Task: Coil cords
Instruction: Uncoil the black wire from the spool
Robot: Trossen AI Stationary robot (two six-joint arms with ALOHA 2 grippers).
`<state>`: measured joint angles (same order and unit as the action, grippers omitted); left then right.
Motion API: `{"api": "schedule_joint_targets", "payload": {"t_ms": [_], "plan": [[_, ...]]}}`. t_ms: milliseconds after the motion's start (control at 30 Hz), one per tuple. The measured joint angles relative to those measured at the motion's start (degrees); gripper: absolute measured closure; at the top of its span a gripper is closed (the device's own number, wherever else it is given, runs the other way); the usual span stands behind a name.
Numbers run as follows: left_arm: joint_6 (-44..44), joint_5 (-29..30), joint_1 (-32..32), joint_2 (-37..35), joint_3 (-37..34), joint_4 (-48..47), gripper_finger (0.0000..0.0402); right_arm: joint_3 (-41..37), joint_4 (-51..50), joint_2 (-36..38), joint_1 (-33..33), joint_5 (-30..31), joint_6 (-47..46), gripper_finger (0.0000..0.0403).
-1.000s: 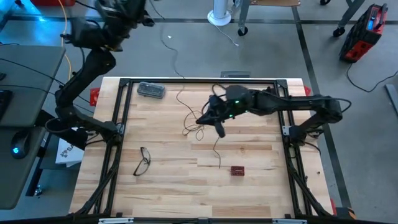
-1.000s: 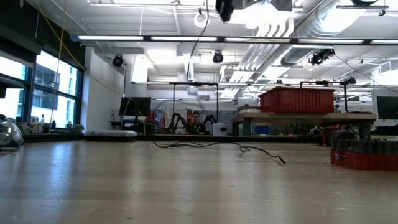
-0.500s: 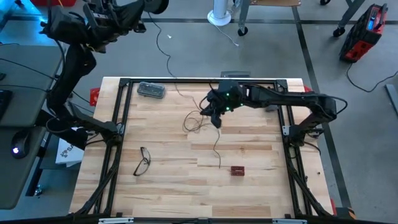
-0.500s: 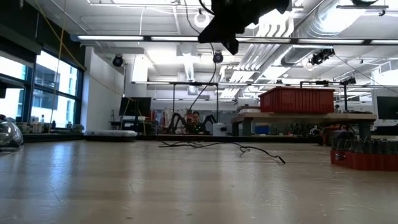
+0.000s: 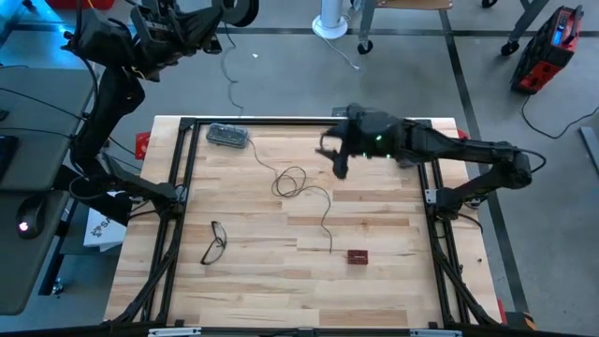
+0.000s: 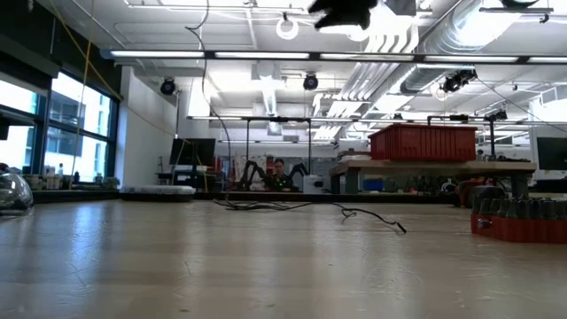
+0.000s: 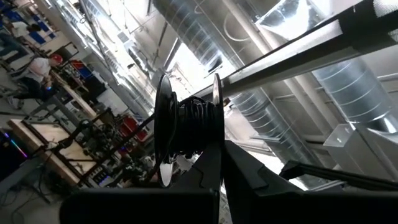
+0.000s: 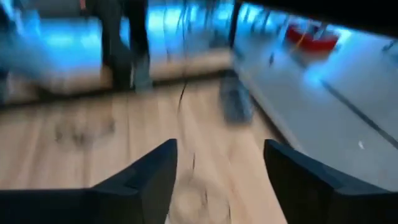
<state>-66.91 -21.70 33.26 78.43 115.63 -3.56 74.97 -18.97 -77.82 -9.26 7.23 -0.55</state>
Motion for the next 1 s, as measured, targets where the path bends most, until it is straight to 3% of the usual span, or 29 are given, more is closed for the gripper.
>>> {"api": "schedule_joint_targets", "payload": {"t_ms": [233, 333, 600, 1000], "plan": [[-0.38, 0.68, -4.55, 1.75, 0.00, 0.22, 0.0401, -0.01, 26.82, -4.82, -1.35, -5.92, 4.02, 0.0158], [-0.51, 1.09, -6.59, 3.07, -0.02, 0.23, 0.0401, 0.03, 32.95, -6.37, -1.41, -5.92, 5.15, 0.0158], [-0.53, 1.53, -9.84, 6.98, -0.02, 1.42, 0.0401, -0.01, 31.21, -8.78, -1.03, -7.73, 5.21, 0.0158], [-3.42, 0.51, -11.70, 9.46, -0.04, 8.07, 0.0401, -0.04, 28.36, -9.70, 0.01, 0.22, 10.96, 0.0173]]}}
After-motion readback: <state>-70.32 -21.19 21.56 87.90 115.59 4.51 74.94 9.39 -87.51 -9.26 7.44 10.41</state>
